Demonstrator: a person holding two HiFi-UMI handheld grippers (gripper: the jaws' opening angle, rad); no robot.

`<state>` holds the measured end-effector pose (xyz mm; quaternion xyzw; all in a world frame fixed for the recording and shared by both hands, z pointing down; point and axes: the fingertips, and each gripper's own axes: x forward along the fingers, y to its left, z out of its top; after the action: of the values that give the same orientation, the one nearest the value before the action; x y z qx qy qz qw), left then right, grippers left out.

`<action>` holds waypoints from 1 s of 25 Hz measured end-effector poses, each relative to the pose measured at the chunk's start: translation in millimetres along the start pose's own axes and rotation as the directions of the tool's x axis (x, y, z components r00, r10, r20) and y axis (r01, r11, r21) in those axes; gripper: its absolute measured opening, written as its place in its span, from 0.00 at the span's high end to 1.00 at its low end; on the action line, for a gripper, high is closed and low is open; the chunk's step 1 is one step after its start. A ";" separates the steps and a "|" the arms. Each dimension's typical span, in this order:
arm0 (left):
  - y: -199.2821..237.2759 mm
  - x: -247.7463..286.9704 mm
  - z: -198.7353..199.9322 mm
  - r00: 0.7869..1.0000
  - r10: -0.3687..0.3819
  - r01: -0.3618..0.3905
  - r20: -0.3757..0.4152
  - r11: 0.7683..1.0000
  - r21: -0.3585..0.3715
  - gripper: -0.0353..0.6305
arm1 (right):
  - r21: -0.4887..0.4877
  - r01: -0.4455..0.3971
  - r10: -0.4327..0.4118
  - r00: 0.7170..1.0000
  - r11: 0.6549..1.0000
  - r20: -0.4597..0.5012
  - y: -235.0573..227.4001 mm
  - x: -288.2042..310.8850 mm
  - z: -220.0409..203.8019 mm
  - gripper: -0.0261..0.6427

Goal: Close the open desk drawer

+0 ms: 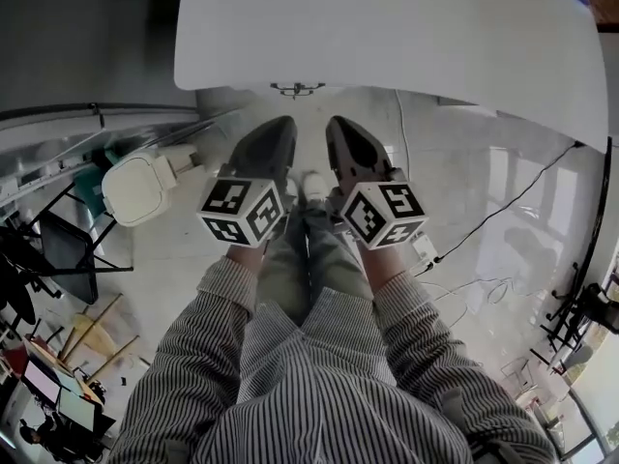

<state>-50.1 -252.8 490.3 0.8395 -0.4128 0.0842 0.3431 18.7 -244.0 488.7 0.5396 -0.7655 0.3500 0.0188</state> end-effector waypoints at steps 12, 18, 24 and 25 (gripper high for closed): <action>-64.7 -57.1 44.8 1.000 -0.010 0.009 0.011 0.997 0.079 0.93 | -0.113 -0.031 0.037 0.998 0.993 0.053 50.9 -59.7 67.7 0.94; -80.1 -78.8 67.2 0.999 -0.020 0.019 0.043 0.999 0.033 0.93 | -0.161 -0.052 0.061 0.997 0.986 0.049 73.0 -79.6 86.9 0.94; -96.3 -94.1 84.6 0.998 -0.022 0.020 0.053 0.999 0.042 0.93 | -0.245 -0.093 0.101 0.995 0.965 0.018 102.4 -92.8 98.9 0.94; -100.6 -95.9 87.7 0.998 -0.027 0.024 0.056 0.998 0.050 0.93 | -0.253 -0.102 0.110 0.994 0.962 0.016 107.3 -95.6 101.5 0.94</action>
<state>-48.9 -205.9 332.8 0.8551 -0.4093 0.0660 0.3113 3.9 -204.2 317.9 0.4962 -0.8317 0.2424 0.0571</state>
